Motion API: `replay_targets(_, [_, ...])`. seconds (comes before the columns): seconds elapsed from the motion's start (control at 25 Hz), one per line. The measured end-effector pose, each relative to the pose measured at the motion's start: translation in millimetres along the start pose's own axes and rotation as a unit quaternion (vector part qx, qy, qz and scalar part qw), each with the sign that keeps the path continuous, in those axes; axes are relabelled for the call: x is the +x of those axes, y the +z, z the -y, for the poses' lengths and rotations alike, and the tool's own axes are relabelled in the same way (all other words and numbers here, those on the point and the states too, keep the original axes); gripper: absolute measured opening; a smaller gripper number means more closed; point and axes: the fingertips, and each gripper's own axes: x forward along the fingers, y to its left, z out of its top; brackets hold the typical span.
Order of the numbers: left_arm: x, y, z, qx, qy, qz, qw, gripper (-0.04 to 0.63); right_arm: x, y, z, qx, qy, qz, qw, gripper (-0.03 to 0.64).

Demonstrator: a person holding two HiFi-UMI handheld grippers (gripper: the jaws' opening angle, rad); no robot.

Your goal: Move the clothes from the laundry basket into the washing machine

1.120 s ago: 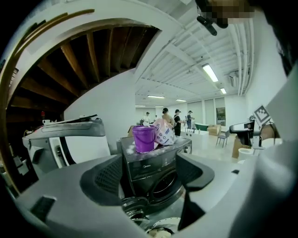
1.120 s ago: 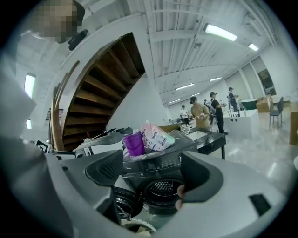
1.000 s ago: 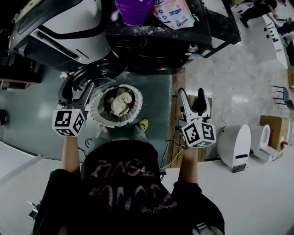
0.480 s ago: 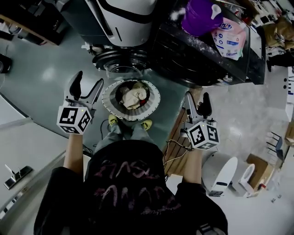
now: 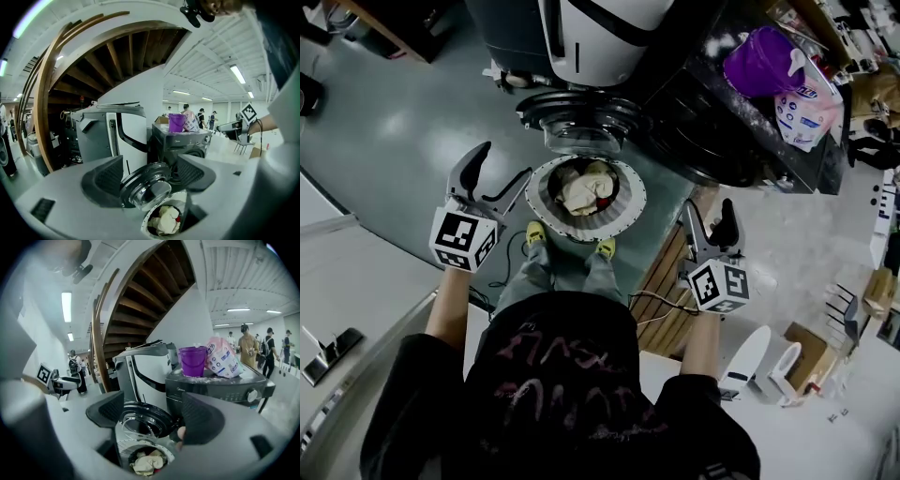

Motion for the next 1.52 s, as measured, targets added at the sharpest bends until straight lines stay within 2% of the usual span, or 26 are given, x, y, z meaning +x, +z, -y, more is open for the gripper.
replay_targets(0.24, [6,-14,10,0.041,-0.032,-0.028,0.9983,0.36,17,-23,-9,-0.043,0.04,-0.026,0.998,0.388])
replay_targets(0.4, [15,-32,26,0.053,-0.049,-0.053,0.996,0.36,19,-46,-8,-0.062,0.07,-0.052,0.994,0.388])
replay_targets(0.64, [34,-73,45,0.067,-0.078,-0.101,0.9896,0.359,27,-92,-7,-0.098,0.122,-0.108,0.982,0.391])
replay_targets(0.88, [58,-108,65,0.104,-0.115,-0.134,0.9787,0.36,43,-137,-12,-0.133,0.169,-0.155,0.964,0.391])
replay_targets(1.04, [76,-142,74,0.104,-0.142,-0.154,0.9722,0.36,61,-169,-17,-0.145,0.188,-0.173,0.956,0.391])
replay_targets(1.2, [94,-176,75,0.082,-0.142,-0.159,0.9736,0.36,78,-201,-28,-0.141,0.221,-0.189,0.946,0.391])
replay_targets(1.36, [110,-223,75,0.099,-0.147,-0.18,0.9677,0.359,104,-246,-23,-0.167,0.228,-0.21,0.936,0.391])
replay_targets(1.52, [127,-272,80,0.087,-0.145,-0.194,0.9663,0.359,120,-305,-20,-0.204,0.242,-0.236,0.919,0.391])
